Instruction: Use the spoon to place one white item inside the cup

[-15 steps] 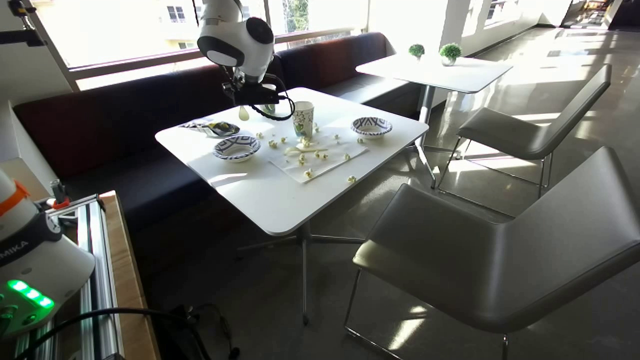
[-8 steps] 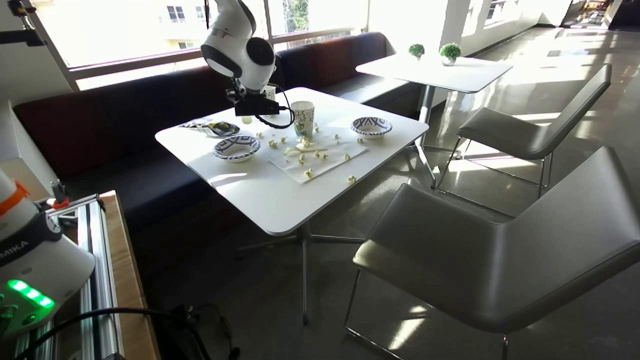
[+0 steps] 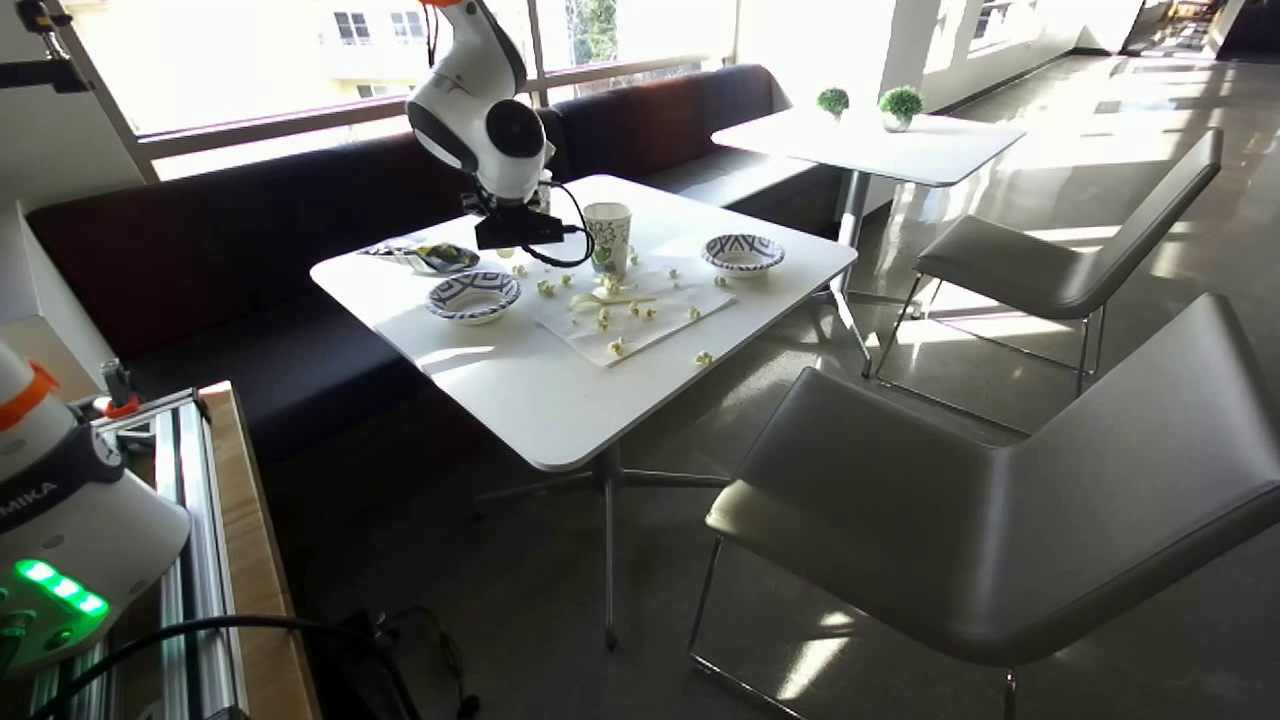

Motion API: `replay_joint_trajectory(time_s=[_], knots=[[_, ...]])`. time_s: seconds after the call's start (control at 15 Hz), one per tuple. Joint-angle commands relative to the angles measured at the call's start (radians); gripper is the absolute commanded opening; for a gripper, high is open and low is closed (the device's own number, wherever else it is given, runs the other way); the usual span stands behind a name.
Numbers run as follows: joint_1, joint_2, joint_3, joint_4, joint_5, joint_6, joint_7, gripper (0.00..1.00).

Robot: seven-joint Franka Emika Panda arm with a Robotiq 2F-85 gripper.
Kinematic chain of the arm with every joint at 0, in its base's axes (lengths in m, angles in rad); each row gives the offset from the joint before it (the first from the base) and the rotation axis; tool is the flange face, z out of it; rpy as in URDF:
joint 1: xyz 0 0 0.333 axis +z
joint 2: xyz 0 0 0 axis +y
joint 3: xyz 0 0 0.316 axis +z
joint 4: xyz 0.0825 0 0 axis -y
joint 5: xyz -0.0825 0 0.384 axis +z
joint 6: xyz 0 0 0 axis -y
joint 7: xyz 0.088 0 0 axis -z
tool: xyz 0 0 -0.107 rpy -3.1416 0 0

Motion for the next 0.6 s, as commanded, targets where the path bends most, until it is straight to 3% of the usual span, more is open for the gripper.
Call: replay_joint_trajectory(time_s=[0.0,0.53], knots=[[0.064,0.026,-0.06,0.024,0.091,-0.004,-0.08,0.03],[0.114,0.051,-0.116,0.035,0.153,-0.021,-0.172,0.03]])
